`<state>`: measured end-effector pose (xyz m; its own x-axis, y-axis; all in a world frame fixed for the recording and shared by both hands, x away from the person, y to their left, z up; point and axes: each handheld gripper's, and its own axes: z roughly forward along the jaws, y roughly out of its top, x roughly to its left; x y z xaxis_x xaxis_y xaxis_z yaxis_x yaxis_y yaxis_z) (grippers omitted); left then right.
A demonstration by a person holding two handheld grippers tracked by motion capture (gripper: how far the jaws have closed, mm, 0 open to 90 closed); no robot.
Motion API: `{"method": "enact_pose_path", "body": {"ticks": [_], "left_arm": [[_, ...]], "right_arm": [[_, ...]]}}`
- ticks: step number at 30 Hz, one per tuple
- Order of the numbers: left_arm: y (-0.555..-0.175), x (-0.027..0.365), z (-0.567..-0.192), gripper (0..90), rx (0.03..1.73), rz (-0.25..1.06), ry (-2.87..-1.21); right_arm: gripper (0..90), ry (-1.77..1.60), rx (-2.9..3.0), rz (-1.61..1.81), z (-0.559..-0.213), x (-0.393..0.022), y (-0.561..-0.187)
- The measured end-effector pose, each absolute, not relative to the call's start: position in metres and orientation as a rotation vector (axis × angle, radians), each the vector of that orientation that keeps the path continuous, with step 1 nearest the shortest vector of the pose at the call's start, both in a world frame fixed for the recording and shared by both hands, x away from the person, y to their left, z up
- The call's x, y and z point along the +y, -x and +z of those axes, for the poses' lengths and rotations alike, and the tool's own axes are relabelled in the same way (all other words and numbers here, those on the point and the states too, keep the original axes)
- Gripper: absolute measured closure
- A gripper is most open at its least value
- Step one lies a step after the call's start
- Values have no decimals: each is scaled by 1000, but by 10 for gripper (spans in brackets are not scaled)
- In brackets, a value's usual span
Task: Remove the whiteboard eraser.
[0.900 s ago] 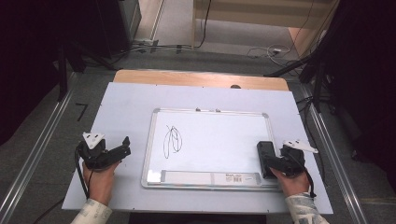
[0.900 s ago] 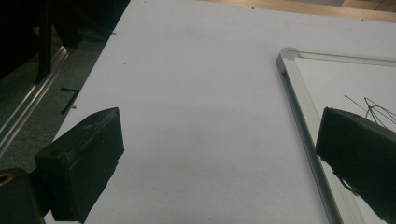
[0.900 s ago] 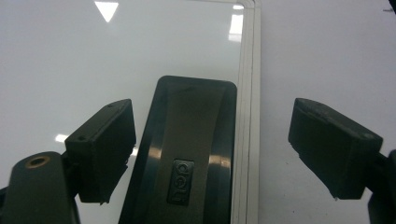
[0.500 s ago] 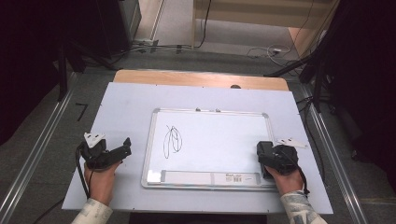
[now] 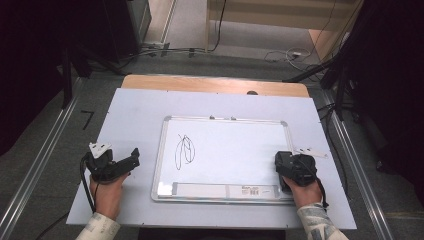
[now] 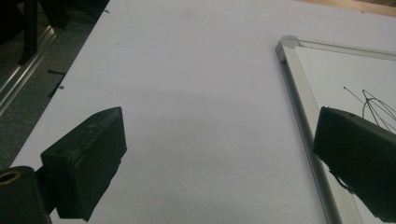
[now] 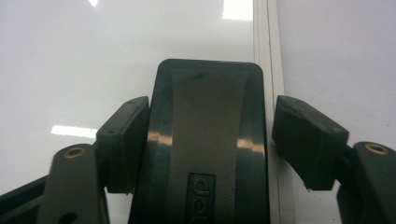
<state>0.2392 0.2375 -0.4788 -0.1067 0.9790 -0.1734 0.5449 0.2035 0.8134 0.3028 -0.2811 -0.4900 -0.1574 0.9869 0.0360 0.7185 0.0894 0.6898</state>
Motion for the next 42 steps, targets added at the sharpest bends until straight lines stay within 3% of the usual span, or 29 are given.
{"method": "enact_pose_path", "body": {"ticks": [6, 30, 42], "left_arm": [[-239, 238, -479, 37, 1755, 756, -1430], [-238, 240, -479, 45, 1760, 752, -1419], [-238, 242, -480, 45, 1766, 754, -1415]], "right_arm": [[353, -1680, 1924, 794, -489, -275, -303], [368, -1636, 1969, 782, -487, -270, -302], [367, -1526, 1952, 897, -465, -257, -293]]}}
